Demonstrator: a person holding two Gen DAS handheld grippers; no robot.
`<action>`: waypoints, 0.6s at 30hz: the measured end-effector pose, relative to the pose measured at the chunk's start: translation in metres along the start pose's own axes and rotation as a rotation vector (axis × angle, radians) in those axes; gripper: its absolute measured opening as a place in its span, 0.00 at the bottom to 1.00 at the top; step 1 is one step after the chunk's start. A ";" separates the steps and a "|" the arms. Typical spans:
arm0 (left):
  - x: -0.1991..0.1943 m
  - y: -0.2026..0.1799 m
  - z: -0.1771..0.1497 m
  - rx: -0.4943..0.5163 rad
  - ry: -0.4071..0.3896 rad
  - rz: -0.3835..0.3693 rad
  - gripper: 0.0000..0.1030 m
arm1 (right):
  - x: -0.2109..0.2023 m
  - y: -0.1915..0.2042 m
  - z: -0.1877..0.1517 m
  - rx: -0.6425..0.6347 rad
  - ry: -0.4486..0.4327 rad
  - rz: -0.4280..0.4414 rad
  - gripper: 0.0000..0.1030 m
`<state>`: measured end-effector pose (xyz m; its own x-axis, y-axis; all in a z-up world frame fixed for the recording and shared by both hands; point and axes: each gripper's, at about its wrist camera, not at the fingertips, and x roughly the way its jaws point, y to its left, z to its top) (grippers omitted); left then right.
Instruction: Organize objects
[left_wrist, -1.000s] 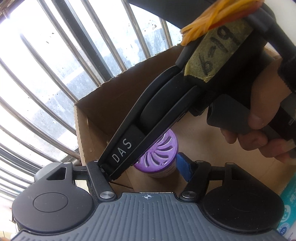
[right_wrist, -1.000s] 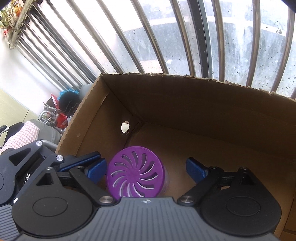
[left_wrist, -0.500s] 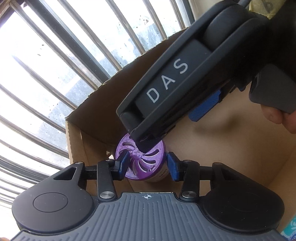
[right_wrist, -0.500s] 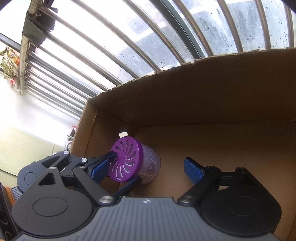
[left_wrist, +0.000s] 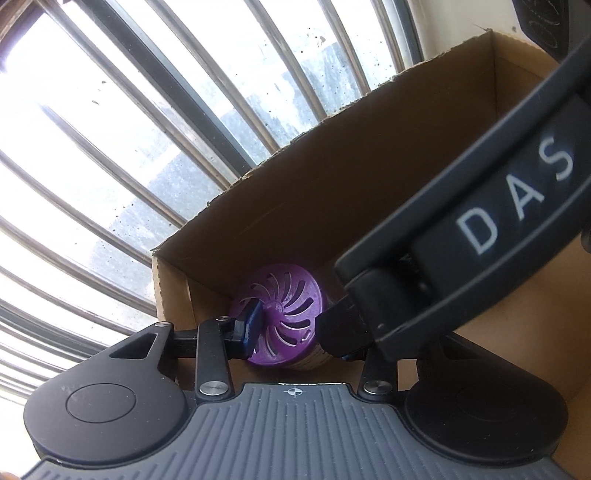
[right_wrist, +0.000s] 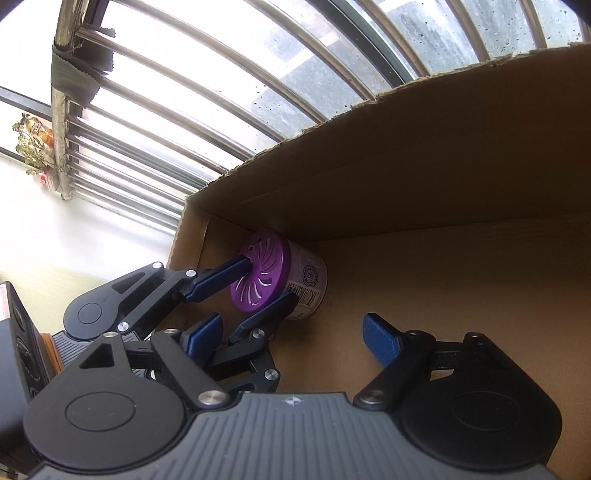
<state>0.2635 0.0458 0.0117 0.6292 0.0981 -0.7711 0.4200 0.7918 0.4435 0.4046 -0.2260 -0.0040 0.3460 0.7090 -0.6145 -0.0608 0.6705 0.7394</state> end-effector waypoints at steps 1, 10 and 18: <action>-0.001 0.000 -0.001 0.004 0.002 0.002 0.40 | 0.001 -0.002 0.001 0.007 0.004 0.005 0.83; -0.036 0.006 -0.028 -0.023 -0.050 -0.055 0.49 | 0.011 0.001 0.001 -0.018 0.059 0.032 0.83; -0.056 -0.001 -0.049 -0.003 -0.014 -0.097 0.49 | 0.018 0.007 -0.002 -0.054 0.126 0.053 0.83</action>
<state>0.1958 0.0692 0.0327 0.5950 0.0123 -0.8036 0.4774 0.7990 0.3657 0.4082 -0.2077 -0.0104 0.2214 0.7630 -0.6073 -0.1267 0.6400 0.7579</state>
